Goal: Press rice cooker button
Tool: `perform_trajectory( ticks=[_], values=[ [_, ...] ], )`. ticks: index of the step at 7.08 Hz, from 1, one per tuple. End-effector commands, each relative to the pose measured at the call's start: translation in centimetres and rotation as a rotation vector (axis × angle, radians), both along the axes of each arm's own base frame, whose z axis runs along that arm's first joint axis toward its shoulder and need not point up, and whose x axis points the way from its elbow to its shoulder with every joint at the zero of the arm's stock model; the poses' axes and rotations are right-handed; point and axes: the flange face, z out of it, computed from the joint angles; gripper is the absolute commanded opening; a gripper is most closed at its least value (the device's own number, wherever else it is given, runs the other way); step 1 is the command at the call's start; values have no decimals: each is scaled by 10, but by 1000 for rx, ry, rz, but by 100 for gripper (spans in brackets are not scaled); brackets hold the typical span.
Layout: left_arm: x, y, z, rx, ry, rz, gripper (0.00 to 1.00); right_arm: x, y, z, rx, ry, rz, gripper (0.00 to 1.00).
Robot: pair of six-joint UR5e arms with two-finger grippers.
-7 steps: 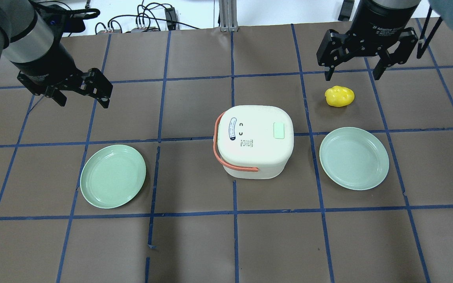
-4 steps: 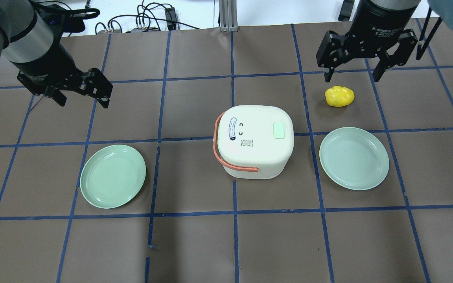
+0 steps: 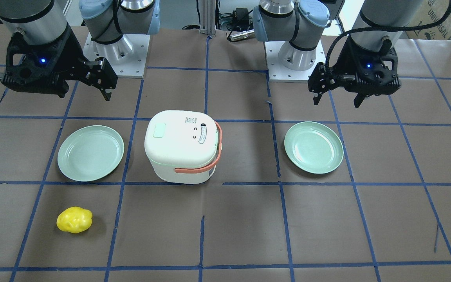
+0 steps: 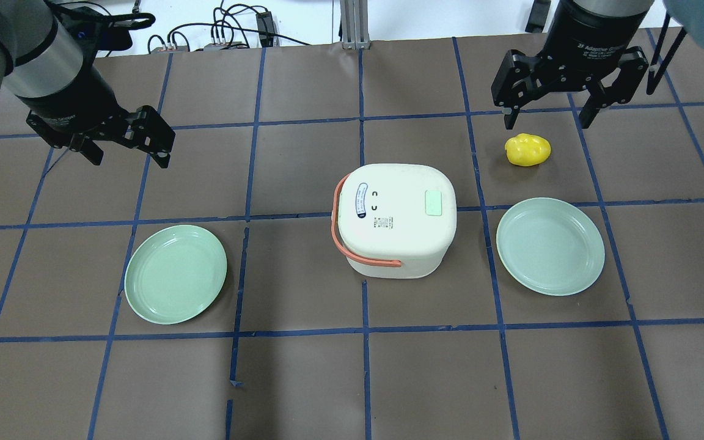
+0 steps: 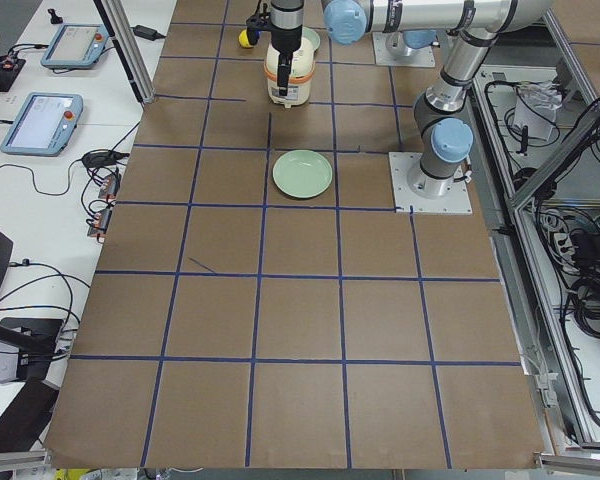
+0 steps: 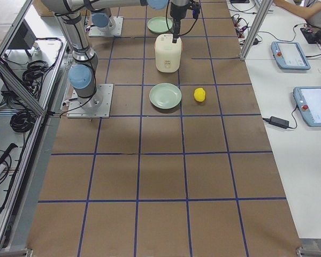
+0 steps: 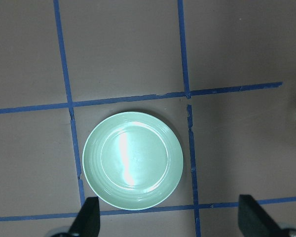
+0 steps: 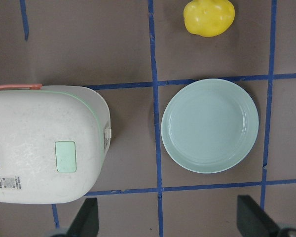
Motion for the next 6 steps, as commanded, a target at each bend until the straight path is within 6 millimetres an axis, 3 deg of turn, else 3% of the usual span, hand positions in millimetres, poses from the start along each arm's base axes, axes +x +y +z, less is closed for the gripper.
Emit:
perform_trajectory(
  ticks=[1,3,4,5,6],
  values=[
    [0,0,0,0,0,0,100,0,0,1,-1,-2,5,100],
    [1,0,0,0,0,2,100,0,-1,-1,0,-2,-1,100],
    [0,0,0,0,0,0,100,0,-1,-1,0,-3,-6,94],
    [1,0,0,0,0,2,100,2,0,-1,2,-4,-7,71],
    [1,0,0,0,0,2,100,5,0,-6,11,-36,-9,14]
  ],
)
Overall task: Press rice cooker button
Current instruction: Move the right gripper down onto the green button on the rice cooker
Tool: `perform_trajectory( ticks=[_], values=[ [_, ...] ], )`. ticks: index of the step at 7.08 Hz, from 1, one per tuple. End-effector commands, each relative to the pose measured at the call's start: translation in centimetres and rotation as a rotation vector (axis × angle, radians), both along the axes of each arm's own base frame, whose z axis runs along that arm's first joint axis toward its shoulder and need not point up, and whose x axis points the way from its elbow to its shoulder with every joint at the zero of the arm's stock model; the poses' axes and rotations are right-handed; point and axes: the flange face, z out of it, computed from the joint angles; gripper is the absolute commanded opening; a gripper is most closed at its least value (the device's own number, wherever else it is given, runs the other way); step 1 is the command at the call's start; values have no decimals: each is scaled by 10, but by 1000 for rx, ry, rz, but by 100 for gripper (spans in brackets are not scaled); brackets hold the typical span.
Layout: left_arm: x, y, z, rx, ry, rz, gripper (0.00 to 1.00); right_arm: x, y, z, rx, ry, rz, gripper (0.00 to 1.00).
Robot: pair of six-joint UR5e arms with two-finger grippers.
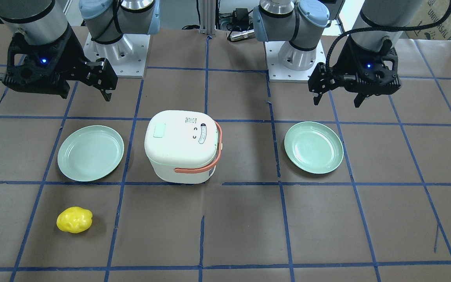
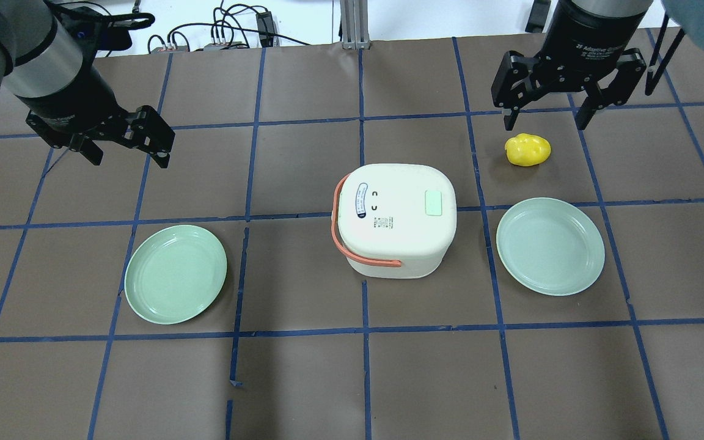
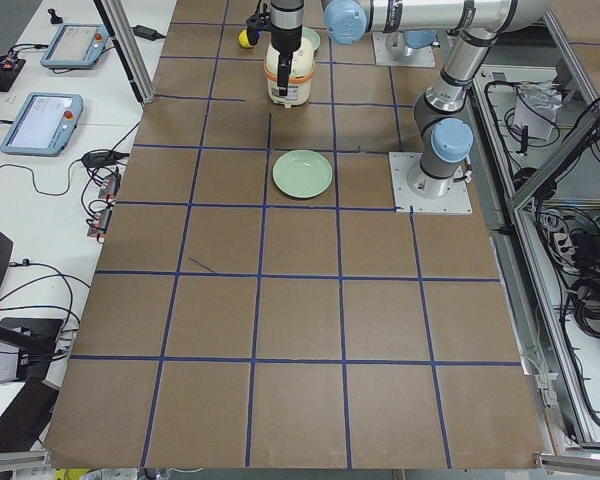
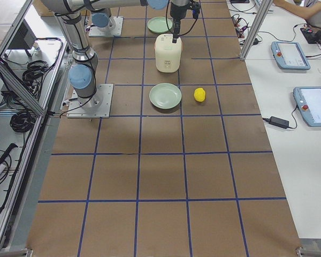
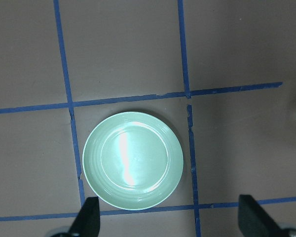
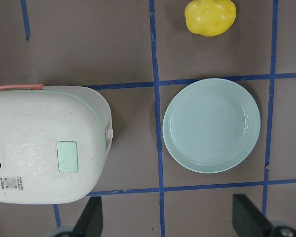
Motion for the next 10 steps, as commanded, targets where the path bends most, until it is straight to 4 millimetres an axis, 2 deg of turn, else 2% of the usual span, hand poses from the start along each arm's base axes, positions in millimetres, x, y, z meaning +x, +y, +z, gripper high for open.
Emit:
perform_trajectory(
  ticks=[1,2,4,6,7,8,9,10],
  values=[
    [-1,0,0,0,0,-1,100,11,2,-1,2,-98,-9,4],
    [-1,0,0,0,0,-1,100,16,3,-6,14,-112,-25,4],
    [-1,0,0,0,0,-1,100,49,17,-41,50,-101,-79,4],
    [0,0,1,-1,0,-1,100,65,16,-68,0,-101,-114,4],
    [-1,0,0,0,0,-1,100,79,26,-86,27,-93,-102,4],
    [0,0,0,0,0,0,100,91,25,-95,-40,-95,-109,4],
    [0,0,1,-1,0,-1,100,93,27,-111,-32,-95,-104,4],
    [0,0,1,-1,0,-1,100,94,29,-116,-23,-91,-97,4]
  ],
)
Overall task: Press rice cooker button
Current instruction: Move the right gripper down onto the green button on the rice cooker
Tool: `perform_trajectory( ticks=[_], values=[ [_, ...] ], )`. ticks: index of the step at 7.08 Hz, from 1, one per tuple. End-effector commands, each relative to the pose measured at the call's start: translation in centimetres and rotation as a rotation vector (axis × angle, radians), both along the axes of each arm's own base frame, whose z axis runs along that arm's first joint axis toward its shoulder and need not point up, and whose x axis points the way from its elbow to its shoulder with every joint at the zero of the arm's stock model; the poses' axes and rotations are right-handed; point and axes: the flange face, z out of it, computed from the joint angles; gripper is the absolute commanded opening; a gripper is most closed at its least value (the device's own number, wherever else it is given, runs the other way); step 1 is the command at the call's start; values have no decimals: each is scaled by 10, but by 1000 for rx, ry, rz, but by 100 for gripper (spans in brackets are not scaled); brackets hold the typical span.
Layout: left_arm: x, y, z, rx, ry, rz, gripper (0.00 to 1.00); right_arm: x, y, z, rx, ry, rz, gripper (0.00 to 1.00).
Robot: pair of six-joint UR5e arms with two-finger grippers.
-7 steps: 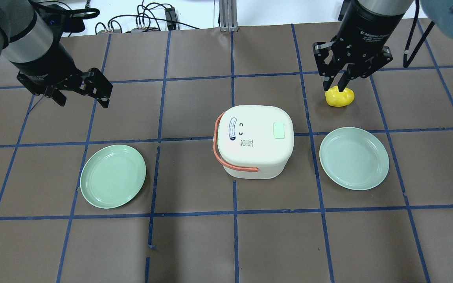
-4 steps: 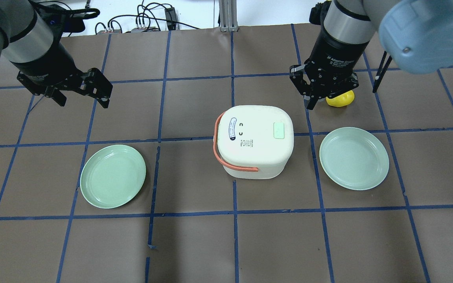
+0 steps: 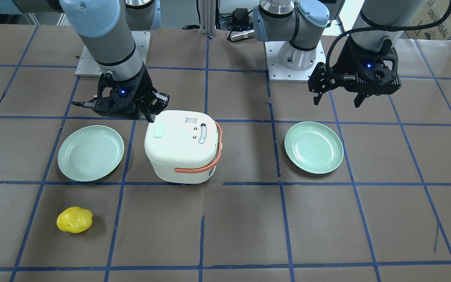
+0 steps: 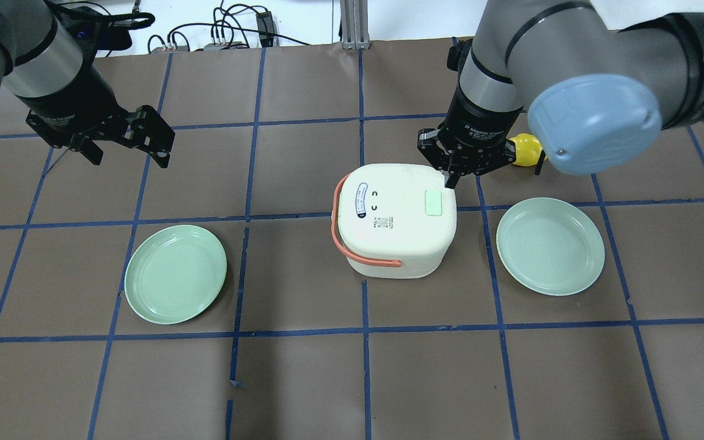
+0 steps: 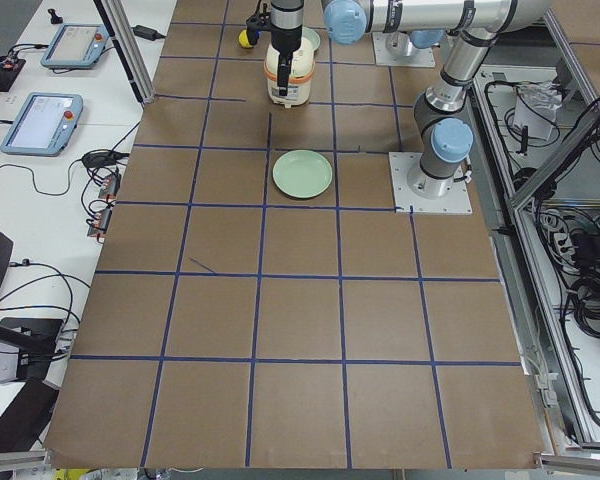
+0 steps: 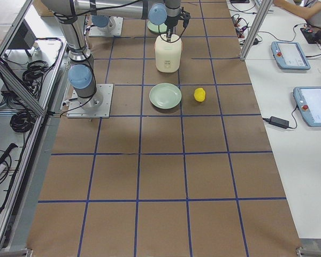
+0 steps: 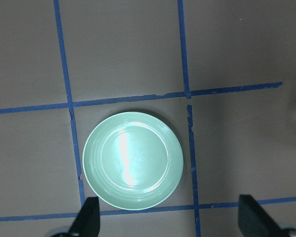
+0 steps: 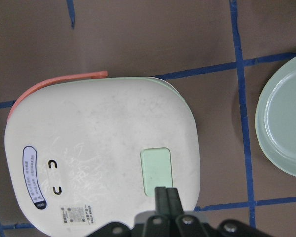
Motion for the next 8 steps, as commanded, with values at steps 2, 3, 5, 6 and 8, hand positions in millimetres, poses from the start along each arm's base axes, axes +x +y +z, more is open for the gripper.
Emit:
perform_trajectory(
  ticks=[2,3,5,6,8],
  values=[
    [1,0,0,1,0,1,100,4,6,-22,3,4,17,4],
    [0,0,0,1,0,0,100,4,8,-28,9,5,16,4],
    [0,0,0,1,0,0,100,5,6,-30,-3,0,11,5],
    [0,0,0,-1,0,0,100,5,6,-29,-7,-1,13,5],
    [1,0,0,1,0,1,100,6,-1,-34,-31,-3,10,5]
  ],
)
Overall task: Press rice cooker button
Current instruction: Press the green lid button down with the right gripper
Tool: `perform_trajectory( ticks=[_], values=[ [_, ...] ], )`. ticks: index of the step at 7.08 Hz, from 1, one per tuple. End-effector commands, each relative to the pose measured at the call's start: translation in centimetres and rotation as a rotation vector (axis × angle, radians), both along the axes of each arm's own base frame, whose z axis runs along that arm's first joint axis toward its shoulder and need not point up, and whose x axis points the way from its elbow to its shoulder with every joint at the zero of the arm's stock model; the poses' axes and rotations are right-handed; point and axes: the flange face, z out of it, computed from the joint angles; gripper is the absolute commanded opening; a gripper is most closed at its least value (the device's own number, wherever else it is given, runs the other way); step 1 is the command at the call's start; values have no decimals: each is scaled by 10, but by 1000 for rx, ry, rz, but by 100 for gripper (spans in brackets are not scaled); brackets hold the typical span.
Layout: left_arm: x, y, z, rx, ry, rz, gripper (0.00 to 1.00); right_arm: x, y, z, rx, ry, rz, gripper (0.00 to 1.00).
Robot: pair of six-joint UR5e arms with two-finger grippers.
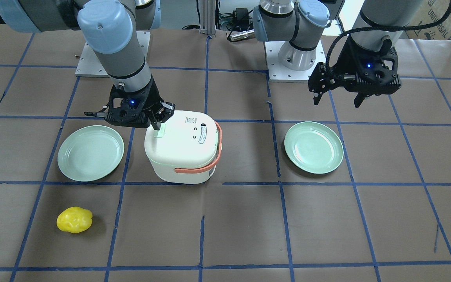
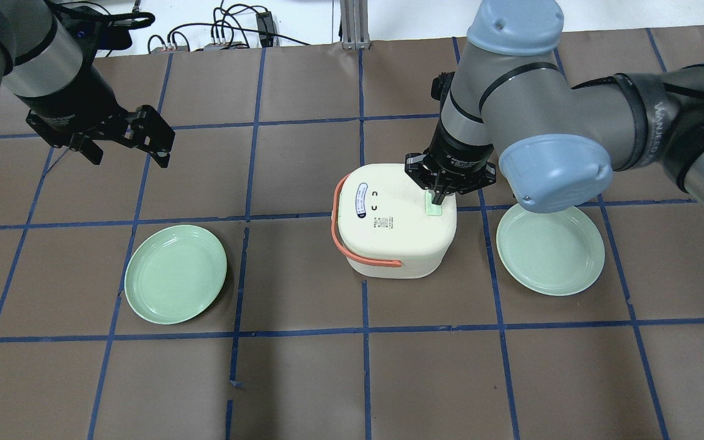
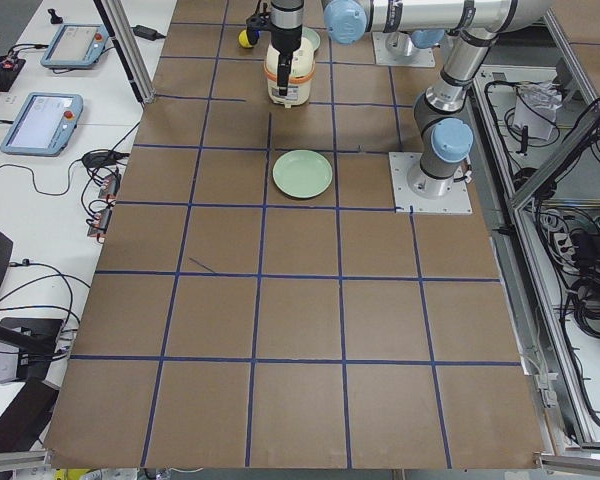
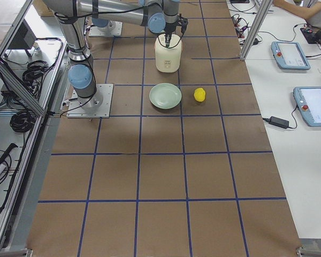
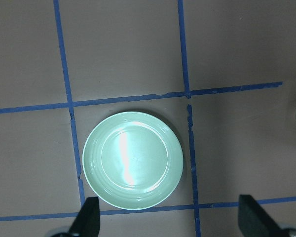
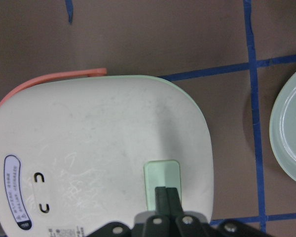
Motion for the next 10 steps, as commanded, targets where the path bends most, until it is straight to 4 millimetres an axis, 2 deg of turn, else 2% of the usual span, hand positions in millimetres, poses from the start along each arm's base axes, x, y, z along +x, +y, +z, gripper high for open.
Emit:
perform_trajectory(
  ticks=[1,10],
  values=[
    [0,0,-1,1,0,0,100,0,-4,-4,-9,0,5,5],
    [0,0,-1,1,0,0,100,1,-5,-16,10,1,5,6]
  ],
)
